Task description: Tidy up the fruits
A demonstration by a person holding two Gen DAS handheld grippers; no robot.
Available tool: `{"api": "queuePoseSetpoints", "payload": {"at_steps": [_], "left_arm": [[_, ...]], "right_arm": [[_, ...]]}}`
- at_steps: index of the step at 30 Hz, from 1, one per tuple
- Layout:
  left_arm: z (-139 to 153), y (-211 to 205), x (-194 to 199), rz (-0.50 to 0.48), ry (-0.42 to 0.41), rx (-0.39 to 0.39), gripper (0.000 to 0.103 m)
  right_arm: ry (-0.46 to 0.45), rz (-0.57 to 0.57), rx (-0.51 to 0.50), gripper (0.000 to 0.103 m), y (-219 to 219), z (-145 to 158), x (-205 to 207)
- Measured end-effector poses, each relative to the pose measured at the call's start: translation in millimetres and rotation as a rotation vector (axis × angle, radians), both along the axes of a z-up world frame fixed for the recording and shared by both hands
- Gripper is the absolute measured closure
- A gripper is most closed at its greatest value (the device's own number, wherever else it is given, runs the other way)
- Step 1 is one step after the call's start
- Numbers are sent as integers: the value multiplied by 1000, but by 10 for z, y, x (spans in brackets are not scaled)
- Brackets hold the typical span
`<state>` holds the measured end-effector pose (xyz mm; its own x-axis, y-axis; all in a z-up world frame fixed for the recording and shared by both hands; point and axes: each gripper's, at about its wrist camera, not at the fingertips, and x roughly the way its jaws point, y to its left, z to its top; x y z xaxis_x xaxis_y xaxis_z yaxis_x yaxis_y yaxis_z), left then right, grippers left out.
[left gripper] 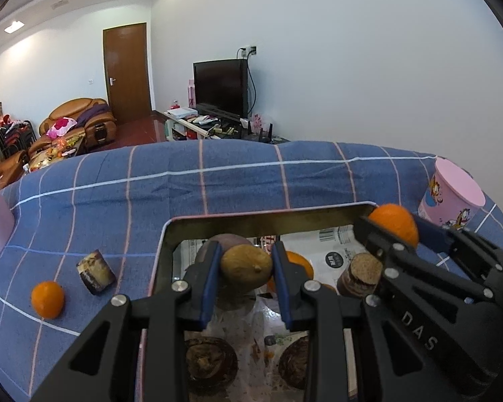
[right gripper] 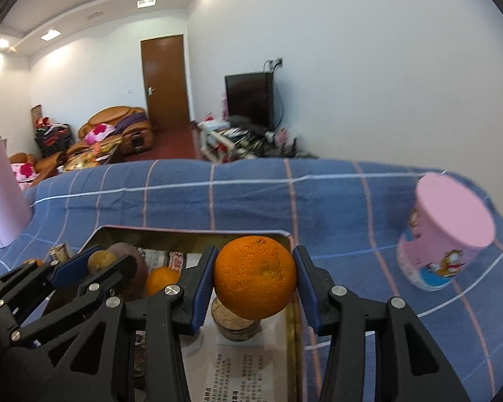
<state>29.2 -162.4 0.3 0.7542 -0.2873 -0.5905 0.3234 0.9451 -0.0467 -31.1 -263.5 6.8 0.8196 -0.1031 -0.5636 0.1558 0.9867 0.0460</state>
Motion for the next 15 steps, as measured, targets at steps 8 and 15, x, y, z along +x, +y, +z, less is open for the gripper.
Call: {"api": "queuePoseSetpoints", "payload": {"at_steps": [8, 15], "left_arm": [[50, 77, -53, -6, -29, -20, 71], [41, 92, -10, -11, -11, -24, 71]], "right_arm": [[12, 80, 145, 55, -106, -72, 28], [-8, 117, 294, 54, -202, -118, 14]]}}
